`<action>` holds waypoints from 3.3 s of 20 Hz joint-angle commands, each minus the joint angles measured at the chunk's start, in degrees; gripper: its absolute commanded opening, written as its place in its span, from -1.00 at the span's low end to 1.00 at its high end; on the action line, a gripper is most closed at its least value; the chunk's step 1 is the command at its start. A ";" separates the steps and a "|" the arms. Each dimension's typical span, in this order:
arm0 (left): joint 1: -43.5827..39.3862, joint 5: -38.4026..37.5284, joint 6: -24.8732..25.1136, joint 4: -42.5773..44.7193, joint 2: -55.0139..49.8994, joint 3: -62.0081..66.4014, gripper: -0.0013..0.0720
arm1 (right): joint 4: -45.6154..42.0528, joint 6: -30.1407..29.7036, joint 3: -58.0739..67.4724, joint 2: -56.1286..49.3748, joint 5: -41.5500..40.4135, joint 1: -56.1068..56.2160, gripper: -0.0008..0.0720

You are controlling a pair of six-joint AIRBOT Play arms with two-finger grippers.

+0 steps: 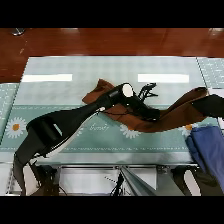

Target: Fold the shirts.

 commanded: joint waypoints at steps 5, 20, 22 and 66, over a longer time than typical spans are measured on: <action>20.09 -14.93 3.85 2.05 10.60 0.28 -0.92 | 6.49 -0.87 1.20 -3.58 -2.38 2.34 -0.90; 57.11 -10.03 5.33 10.40 82.47 -47.93 -0.92 | 5.92 -0.94 40.19 -64.37 -20.00 44.72 -0.90; 57.09 -10.05 4.37 10.36 84.13 -50.42 -0.92 | 6.38 -0.76 43.82 -69.85 -20.28 45.79 -0.90; 56.98 -4.59 3.41 7.30 75.32 -68.32 -0.92 | 31.71 -11.76 -11.02 -49.77 -29.33 26.88 0.06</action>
